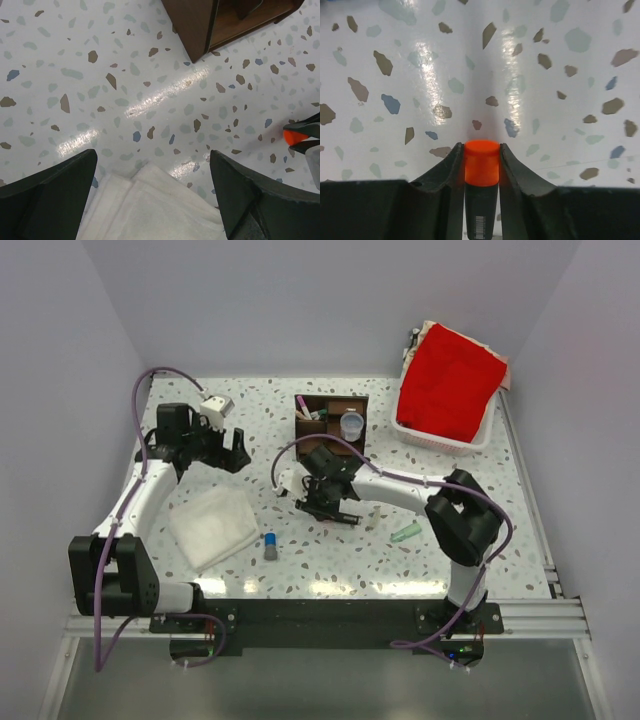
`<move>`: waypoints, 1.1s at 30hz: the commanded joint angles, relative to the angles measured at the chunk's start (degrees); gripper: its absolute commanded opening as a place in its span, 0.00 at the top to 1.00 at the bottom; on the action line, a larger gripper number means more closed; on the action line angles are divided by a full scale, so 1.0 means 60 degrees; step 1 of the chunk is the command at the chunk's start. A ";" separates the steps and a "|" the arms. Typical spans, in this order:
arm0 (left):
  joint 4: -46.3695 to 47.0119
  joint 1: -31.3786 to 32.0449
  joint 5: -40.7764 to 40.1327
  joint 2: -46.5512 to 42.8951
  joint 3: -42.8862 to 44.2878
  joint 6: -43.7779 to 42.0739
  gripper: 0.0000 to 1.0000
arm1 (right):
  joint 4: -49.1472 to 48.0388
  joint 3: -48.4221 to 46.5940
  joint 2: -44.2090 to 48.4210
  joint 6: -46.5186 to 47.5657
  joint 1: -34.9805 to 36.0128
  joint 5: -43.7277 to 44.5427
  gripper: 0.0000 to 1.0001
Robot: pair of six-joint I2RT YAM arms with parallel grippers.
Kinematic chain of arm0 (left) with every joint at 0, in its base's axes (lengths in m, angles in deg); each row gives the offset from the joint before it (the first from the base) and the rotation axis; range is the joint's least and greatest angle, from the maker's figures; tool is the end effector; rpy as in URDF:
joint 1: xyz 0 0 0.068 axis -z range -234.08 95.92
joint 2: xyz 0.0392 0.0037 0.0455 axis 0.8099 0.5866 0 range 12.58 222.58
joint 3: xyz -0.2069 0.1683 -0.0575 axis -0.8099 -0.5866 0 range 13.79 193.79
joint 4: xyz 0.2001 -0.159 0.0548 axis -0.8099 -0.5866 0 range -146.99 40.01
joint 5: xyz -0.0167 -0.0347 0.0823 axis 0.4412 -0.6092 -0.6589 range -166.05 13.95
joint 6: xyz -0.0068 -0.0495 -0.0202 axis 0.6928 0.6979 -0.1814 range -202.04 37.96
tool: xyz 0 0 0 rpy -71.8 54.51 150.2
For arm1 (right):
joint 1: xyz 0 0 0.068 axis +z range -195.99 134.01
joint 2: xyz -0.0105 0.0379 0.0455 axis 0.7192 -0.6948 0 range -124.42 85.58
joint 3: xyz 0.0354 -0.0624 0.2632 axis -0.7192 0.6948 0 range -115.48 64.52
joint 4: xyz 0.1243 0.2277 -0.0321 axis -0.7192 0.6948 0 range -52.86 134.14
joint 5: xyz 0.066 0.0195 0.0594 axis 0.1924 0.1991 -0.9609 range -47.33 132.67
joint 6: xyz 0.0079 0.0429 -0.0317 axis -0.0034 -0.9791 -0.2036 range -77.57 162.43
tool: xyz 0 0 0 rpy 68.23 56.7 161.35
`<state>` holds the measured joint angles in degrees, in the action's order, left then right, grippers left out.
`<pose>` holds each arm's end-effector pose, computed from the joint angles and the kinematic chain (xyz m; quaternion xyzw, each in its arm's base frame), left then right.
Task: Sort the stationery into containers
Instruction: Pick up the stationery from the center of the board, then place the stationery in the storage box.
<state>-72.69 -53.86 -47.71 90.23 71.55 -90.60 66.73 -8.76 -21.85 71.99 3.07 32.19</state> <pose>0.2917 -0.0180 0.2732 0.1661 0.8776 -0.1952 0.4051 0.2465 0.2940 0.1797 -0.6304 0.7373 0.1260 0.2078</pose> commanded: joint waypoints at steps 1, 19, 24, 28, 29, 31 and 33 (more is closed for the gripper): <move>0.0370 -0.0038 0.0126 0.0096 0.0758 0.0005 0.00 | 0.1015 -0.1932 0.0634 0.0347 -0.0061 -0.0391 0.87; 0.0034 -0.0390 0.0726 0.1384 0.2443 -0.0360 0.00 | -0.9730 -0.3256 -0.0081 -0.5379 -0.3196 -0.1989 1.00; -0.0230 -0.0375 0.0478 0.2409 0.3496 -0.0434 0.00 | -1.1418 -0.3212 -0.0973 -0.6141 -0.3313 -0.2033 1.00; -0.0508 -0.0113 0.0024 0.2849 0.4011 -0.0858 0.00 | -1.2718 -0.3139 -0.1457 -0.6479 -0.3313 -0.2033 1.00; -0.0567 -0.0112 -0.0151 0.3009 0.4113 -0.1048 0.00 | -1.2970 -0.3081 -0.1546 -0.6451 -0.3313 -0.2018 1.00; -0.0757 -0.0111 -0.0240 0.3157 0.4392 -0.1151 0.00 | -1.3569 -0.2978 -0.1794 -0.6247 -0.3313 -0.1989 1.00; -0.0831 0.0195 -0.0445 0.3333 0.4567 -0.1312 0.00 | -1.3982 -0.2818 -0.1898 -0.6012 -0.3313 -0.1989 1.00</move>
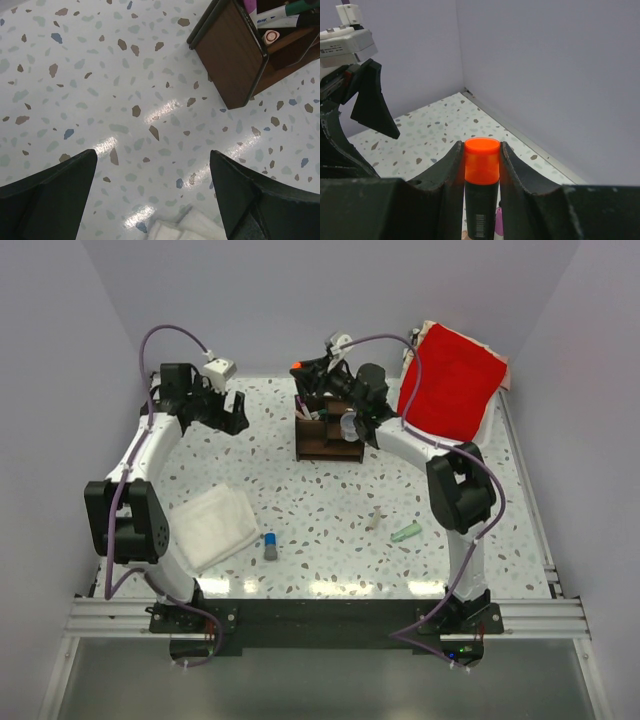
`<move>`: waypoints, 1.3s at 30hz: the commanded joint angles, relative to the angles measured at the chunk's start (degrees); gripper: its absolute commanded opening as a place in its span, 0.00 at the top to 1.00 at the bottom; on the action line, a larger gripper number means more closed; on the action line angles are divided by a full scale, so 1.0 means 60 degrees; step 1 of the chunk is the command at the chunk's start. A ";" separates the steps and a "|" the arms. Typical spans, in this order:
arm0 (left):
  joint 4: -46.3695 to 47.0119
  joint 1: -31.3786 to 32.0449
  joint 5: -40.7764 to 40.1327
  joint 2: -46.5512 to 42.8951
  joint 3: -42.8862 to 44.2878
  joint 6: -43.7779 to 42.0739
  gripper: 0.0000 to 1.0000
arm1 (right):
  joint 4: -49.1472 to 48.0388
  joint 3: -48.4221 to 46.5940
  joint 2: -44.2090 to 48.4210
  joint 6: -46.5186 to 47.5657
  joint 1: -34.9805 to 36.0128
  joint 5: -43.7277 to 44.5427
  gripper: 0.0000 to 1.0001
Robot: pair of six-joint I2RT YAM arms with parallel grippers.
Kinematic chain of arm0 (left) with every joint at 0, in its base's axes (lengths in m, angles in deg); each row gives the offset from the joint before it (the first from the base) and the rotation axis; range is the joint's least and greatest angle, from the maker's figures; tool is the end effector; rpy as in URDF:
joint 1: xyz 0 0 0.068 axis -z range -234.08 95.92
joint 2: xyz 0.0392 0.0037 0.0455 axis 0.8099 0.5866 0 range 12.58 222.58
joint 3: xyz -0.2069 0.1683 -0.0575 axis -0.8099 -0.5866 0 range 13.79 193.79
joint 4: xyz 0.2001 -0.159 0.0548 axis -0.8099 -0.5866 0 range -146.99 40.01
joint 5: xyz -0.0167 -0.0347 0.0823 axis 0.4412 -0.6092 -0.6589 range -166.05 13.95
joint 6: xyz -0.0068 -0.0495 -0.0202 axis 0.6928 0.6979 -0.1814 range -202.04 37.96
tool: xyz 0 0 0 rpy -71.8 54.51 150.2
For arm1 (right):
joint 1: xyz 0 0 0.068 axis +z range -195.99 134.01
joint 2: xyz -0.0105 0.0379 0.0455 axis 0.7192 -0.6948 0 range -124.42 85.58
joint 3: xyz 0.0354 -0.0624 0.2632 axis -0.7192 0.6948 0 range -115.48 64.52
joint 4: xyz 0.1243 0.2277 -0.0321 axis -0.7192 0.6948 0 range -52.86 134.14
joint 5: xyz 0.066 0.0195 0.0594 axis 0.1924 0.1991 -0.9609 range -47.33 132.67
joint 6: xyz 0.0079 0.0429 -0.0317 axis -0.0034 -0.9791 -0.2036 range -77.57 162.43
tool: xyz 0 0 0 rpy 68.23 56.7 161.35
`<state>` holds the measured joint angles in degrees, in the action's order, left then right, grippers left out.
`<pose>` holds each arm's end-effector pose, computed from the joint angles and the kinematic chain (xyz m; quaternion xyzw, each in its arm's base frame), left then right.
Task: Sort the stationery into containers
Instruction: Place the stationery in the storage box.
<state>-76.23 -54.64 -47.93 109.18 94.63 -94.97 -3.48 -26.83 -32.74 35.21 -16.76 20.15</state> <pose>0.3808 -0.0131 0.2965 0.1937 0.8704 -0.1740 0.4179 0.4250 0.2534 0.3134 -0.2664 0.5658 0.3558 0.6945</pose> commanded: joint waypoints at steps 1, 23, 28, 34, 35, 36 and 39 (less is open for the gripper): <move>-0.0270 0.0356 -0.0482 0.0204 0.0750 -0.0643 0.00 | -0.2500 0.0225 -0.0215 0.0236 -0.0023 0.0019 1.00; -0.0241 0.0767 -0.1083 0.0746 0.0824 -0.0921 0.00 | -0.4084 0.1514 -0.1212 0.0999 -0.0053 0.0458 1.00; -0.0182 0.0781 -0.1025 0.0761 0.0707 -0.0863 0.00 | -0.4055 0.1573 -0.1329 0.0955 -0.0038 0.0517 1.00; -0.0109 0.0796 -0.1010 0.0673 0.0546 -0.0790 0.00 | -0.3938 0.1616 -0.1344 0.0999 -0.0038 0.0429 1.00; -0.0095 0.0796 -0.0995 0.0688 0.0502 -0.0804 0.00 | -0.3923 0.1675 -0.1330 0.1028 -0.0053 0.0414 1.00; -0.0080 0.0796 -0.0981 0.0673 0.0487 -0.0790 0.00 | -0.3894 0.1704 -0.1329 0.1057 -0.0038 0.0414 1.00; -0.0022 0.0796 -0.0951 0.0615 0.0370 -0.0760 0.00 | -0.3748 0.1851 -0.1241 0.1101 -0.0038 0.0429 1.00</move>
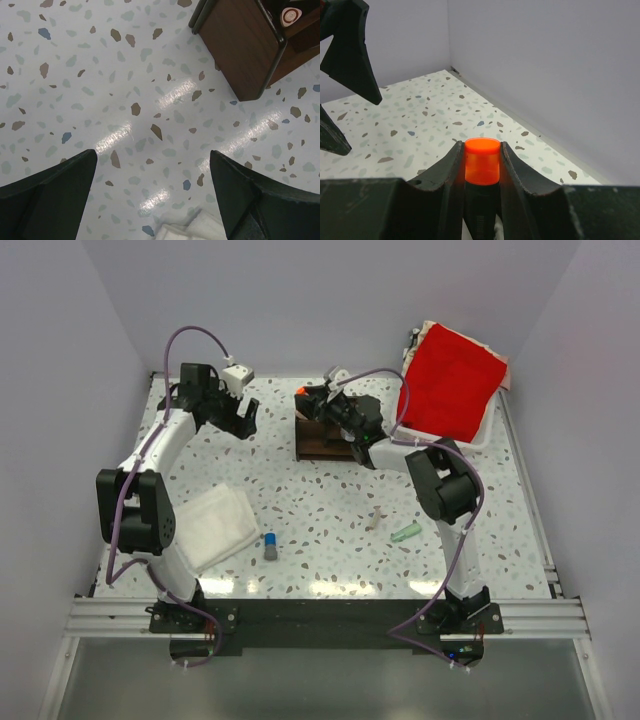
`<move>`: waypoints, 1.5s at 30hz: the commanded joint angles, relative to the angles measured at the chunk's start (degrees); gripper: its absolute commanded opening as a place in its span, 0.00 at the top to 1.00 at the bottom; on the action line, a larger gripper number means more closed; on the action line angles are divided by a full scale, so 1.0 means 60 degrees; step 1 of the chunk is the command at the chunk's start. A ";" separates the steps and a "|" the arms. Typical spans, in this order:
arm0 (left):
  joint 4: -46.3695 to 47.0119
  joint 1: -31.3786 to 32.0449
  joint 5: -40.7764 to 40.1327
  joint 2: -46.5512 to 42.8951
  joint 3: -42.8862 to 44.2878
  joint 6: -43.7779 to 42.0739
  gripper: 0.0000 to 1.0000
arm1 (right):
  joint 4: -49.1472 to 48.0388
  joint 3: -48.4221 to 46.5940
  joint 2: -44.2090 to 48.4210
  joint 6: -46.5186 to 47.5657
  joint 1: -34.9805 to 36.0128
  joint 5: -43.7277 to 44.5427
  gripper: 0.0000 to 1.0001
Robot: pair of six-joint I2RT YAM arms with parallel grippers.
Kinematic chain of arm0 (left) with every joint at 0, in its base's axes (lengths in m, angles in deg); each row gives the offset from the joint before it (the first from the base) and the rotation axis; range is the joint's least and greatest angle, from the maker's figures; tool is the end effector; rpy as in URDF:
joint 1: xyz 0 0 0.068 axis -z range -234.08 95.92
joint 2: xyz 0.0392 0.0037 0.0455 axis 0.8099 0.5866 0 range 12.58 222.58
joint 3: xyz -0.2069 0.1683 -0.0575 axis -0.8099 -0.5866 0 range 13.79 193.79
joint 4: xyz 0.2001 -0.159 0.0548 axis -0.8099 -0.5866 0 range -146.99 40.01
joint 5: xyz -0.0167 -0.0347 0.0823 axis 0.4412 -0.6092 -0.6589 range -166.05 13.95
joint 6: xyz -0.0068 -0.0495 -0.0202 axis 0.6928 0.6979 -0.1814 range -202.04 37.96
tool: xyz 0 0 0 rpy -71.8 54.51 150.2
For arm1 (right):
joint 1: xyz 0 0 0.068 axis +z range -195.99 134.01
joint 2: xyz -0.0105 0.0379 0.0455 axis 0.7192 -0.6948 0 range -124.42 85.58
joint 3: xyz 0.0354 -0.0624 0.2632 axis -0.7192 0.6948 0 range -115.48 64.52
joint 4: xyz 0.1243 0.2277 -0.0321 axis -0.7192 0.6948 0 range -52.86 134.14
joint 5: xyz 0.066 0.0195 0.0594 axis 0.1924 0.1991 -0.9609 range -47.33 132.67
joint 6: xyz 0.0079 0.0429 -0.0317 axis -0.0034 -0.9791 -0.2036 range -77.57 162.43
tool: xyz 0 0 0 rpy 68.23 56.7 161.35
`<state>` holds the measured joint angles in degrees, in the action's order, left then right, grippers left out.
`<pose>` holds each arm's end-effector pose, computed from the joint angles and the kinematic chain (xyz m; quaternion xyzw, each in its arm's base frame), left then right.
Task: Sort the stationery into containers
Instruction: Place the stationery in the storage box, then pick up the stationery from the center of the board.
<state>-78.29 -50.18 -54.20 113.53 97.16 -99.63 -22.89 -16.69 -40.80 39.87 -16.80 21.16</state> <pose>0.3944 -0.0402 0.2791 0.2396 0.8808 -0.1304 0.3871 0.4260 0.2529 0.2219 -0.2819 0.5489 0.3225 0.7178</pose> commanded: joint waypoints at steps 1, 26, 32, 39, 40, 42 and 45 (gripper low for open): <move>0.0336 0.0053 0.0123 -0.0111 -0.0082 0.0045 0.00 | -0.0498 0.0204 0.0146 0.0325 -0.0031 0.0261 1.00; 0.1302 0.0053 0.1075 -0.2262 -0.1033 0.0601 0.00 | 0.5057 -0.0148 0.3996 0.2227 -0.0046 0.0248 0.36; 0.2032 0.0287 0.1588 -0.3800 -0.2935 0.1289 0.00 | 1.1366 0.0438 0.6852 0.5055 -0.0031 -0.0617 0.25; 0.2547 0.0492 0.1852 -0.5221 -0.4855 0.2065 0.00 | 1.5497 0.1697 0.8671 0.4520 -0.0031 0.0988 0.26; 0.2577 0.0550 0.1939 -0.5295 -0.4973 0.2124 0.00 | 1.5614 0.2032 0.8890 0.3949 -0.0031 0.1197 0.27; 0.2665 0.0653 0.1940 -0.5471 -0.5251 0.2314 0.00 | 1.5718 0.2415 0.9067 0.2236 -0.0046 0.1810 0.28; 0.2665 0.0844 0.1896 -0.5618 -0.5486 0.2534 0.00 | 1.6024 0.3002 0.9141 -0.0006 -0.0046 0.2471 0.30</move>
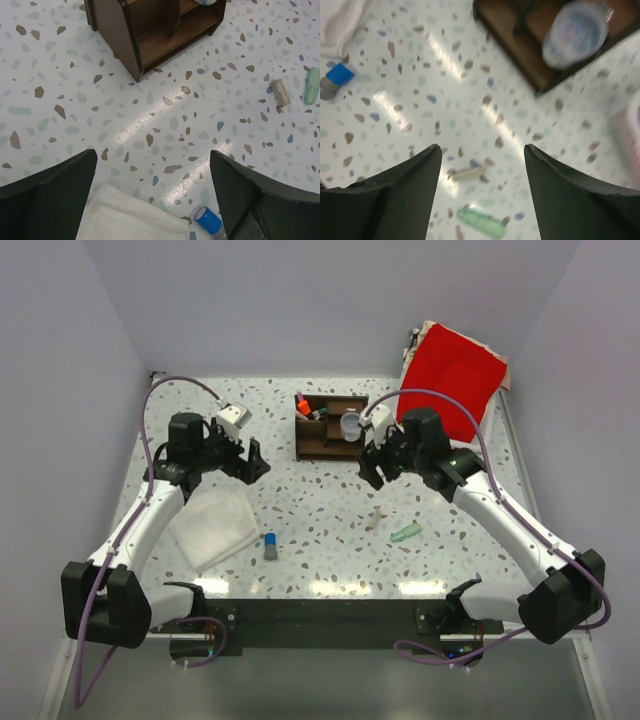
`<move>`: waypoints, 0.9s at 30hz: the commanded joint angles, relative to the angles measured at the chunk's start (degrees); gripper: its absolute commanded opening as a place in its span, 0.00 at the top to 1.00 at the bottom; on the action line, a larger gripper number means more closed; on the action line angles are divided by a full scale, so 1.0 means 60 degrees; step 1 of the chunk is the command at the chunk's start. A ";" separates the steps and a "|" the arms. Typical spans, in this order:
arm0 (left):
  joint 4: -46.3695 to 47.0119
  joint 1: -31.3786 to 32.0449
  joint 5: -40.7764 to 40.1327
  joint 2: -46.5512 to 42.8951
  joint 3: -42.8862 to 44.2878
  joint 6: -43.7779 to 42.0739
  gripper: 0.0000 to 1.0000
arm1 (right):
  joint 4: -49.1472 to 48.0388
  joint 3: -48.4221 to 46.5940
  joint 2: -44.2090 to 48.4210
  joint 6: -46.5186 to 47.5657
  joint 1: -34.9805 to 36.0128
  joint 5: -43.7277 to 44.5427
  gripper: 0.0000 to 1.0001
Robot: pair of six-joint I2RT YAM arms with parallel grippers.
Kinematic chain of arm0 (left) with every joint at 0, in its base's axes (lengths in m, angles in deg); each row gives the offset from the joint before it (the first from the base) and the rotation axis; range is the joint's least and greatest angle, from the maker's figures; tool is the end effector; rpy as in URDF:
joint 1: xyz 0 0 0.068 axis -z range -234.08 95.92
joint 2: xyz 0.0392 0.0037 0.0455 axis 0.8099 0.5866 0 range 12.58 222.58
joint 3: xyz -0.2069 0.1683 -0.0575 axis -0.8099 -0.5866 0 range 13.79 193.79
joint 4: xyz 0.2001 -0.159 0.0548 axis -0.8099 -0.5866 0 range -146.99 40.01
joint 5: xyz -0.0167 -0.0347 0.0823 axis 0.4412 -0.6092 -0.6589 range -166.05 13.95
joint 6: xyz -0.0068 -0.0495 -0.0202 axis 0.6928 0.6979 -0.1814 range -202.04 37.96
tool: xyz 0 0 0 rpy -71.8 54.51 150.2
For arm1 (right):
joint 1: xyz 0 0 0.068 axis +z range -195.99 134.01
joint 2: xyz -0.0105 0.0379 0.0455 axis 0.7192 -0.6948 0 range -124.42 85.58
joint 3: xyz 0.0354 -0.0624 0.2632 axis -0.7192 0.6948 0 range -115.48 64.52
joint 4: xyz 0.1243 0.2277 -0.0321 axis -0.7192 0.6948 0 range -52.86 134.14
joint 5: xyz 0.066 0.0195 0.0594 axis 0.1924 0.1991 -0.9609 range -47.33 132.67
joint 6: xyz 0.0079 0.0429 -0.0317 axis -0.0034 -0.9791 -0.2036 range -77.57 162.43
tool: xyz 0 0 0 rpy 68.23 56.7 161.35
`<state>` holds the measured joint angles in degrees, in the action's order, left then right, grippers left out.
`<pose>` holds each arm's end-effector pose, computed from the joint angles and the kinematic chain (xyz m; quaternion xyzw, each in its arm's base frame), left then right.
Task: Sort the stationery into containers
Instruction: Pick up the stationery from the center of the board.
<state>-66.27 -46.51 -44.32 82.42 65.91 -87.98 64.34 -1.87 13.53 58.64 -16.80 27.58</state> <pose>0.2622 -0.0538 0.2856 0.2273 0.8283 -0.2477 0.4481 0.2393 0.1443 0.3413 -0.3939 0.7790 0.1682 0.4579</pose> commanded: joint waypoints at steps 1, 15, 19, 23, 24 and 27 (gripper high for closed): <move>0.0690 0.0261 0.0250 -0.0464 -0.0307 0.0666 0.00 | 0.1603 0.0736 0.0056 -0.3445 -0.0046 0.1605 0.31; -0.0114 0.0247 -0.0366 -0.0332 0.0088 -0.0109 0.00 | 0.4050 0.1322 -0.1746 -0.7607 -0.0527 0.4304 0.36; -0.0174 0.0247 -0.0439 -0.0332 0.0044 -0.0124 0.00 | 0.3890 0.1763 -0.1980 -0.8251 -0.0895 0.3937 0.43; -0.0057 0.0247 -0.0249 -0.0186 0.0015 0.0022 0.00 | 0.3349 0.1632 -0.2389 -0.9159 -0.0910 0.3219 0.44; -0.0013 0.0247 -0.0234 -0.0128 0.0029 0.0066 0.00 | 0.3260 0.1602 -0.2463 -0.9248 -0.0924 0.3189 0.44; 0.0148 0.0247 -0.0175 0.0048 0.0015 0.0081 0.00 | 0.2981 0.1485 -0.2742 -0.9585 -0.0939 0.2955 0.44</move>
<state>-67.42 -45.05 -46.33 81.62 63.94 -87.39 85.24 8.73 -1.44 7.04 -22.42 47.97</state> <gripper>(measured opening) 0.998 0.557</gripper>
